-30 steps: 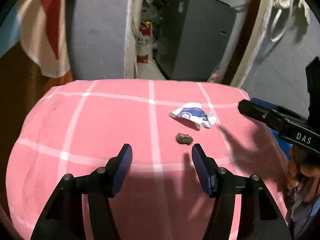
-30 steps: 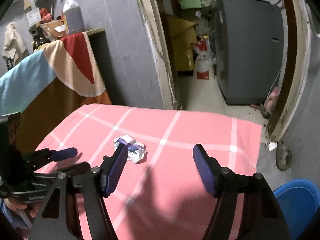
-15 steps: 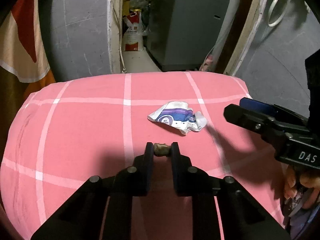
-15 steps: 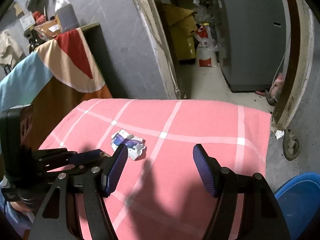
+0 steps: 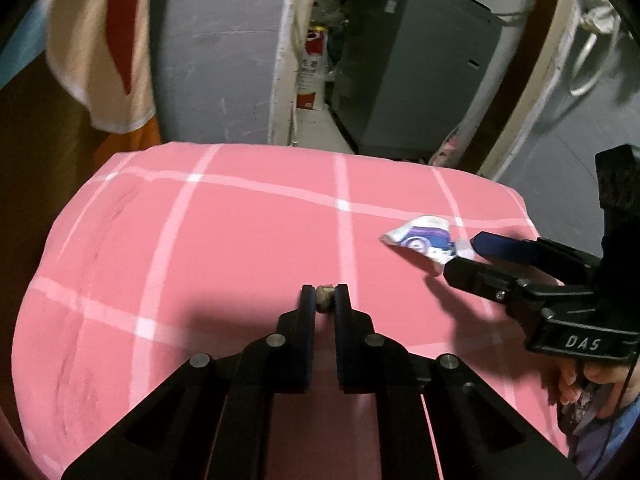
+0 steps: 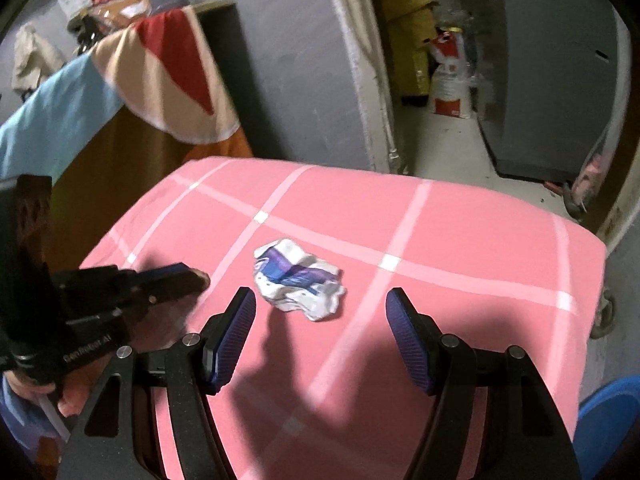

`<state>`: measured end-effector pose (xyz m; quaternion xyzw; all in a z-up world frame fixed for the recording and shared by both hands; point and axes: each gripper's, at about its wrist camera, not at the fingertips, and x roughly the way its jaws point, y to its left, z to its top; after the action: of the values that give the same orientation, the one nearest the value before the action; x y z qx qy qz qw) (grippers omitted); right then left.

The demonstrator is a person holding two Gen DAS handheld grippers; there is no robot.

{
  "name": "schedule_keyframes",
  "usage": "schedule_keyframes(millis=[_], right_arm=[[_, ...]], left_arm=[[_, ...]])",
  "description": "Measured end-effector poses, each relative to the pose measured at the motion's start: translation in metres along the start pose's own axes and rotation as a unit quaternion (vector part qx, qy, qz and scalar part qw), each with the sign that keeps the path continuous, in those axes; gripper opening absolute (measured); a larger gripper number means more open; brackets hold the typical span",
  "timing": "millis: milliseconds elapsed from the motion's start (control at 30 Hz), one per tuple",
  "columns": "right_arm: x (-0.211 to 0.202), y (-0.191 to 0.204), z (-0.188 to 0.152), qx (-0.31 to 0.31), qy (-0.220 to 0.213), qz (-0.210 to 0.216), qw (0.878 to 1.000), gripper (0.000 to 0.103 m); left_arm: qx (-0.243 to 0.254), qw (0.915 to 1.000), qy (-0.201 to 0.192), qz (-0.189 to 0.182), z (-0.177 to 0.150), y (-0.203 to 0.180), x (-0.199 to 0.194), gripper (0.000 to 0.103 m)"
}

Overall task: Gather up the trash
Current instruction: 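Grasp the blue-white wrapper with the right tool while the left tool grasps the small stone, then carry the wrapper and stone over the blue bucket and open both tools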

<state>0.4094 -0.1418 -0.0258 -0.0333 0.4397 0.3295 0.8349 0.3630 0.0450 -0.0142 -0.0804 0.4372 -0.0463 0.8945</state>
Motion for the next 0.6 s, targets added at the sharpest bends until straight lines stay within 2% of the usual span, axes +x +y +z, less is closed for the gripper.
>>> schedule_keyframes(millis=[167, 233, 300, 467, 600], right_arm=[[0.012, 0.015, 0.002, -0.036, 0.016, -0.015, 0.999, 0.064], [0.014, 0.016, 0.002, -0.043, 0.019, -0.02, 0.999, 0.045], [0.013, 0.015, 0.001, -0.042, 0.017, -0.022, 0.999, 0.034], [0.01, 0.017, -0.002, -0.044, 0.008, -0.022, 0.999, 0.024], [-0.003, 0.025, -0.007, -0.056, -0.02, -0.031, 0.998, 0.02]], left_arm=[[-0.005, 1.0, -0.004, -0.001, -0.003, 0.008, -0.003, 0.006], [-0.006, 1.0, -0.006, -0.003, -0.007, 0.007, -0.004, 0.006], [-0.008, 0.9999, -0.007, -0.004, -0.009, 0.007, -0.006, 0.005], [-0.011, 0.9997, -0.02, -0.012, -0.013, 0.004, -0.016, 0.004], [-0.011, 0.9977, -0.062, -0.025, -0.018, 0.003, -0.035, 0.004]])
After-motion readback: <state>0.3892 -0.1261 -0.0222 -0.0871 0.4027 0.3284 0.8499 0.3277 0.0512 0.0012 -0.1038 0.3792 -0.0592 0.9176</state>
